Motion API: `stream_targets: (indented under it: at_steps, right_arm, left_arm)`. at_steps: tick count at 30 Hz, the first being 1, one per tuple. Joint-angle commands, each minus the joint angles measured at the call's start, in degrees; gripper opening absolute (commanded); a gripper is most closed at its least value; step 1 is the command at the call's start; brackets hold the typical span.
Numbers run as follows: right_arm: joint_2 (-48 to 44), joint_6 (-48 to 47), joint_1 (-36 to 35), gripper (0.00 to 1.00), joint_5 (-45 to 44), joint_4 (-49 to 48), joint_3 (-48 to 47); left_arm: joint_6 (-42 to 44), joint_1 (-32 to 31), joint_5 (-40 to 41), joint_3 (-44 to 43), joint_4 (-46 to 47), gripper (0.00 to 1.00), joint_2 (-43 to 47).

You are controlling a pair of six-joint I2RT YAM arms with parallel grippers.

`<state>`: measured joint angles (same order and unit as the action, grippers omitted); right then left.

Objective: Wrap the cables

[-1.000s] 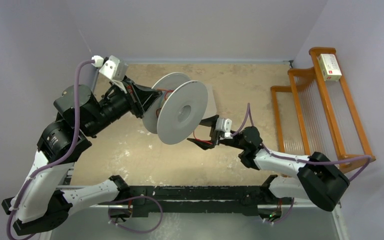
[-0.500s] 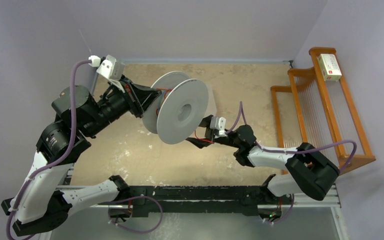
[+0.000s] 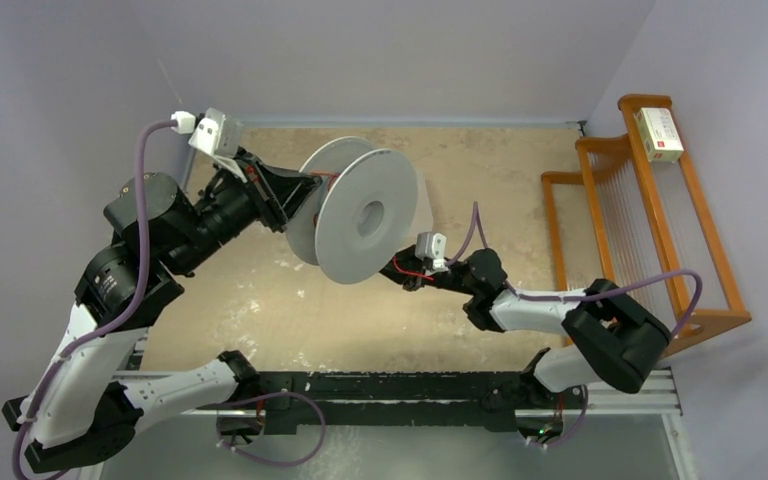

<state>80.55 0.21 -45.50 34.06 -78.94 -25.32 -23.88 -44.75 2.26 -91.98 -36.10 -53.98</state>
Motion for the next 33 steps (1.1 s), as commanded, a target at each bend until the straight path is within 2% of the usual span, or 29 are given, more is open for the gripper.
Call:
stream_targets:
  at_steps: [1,9,15,25,33]
  right_arm:
    - [-1.8,0.5,-0.3,0.00,-0.6,-3.1,-0.3]
    - [-5.4,2.3,-1.0,0.00,-2.7,-4.2,6.4]
    - [-8.7,1.9,-4.5,0.00,-4.5,-1.2,8.1]
    - [-13.9,-4.1,-10.6,0.00,-5.3,16.8,-0.2]
    - [-12.4,-7.3,-14.4,0.00,-3.1,27.7,-10.2]
  left_arm:
    - [-2.4,-0.2,6.2,0.3,8.1,0.00,2.6]
    - [-4.0,-0.1,17.3,5.7,10.7,0.00,5.1]
    - [-4.0,-0.2,26.1,8.5,12.4,0.00,6.2]
    - [-1.5,-0.2,35.1,12.0,10.5,0.00,4.8]
    - [0.3,-0.1,39.4,12.7,8.2,0.00,2.5]
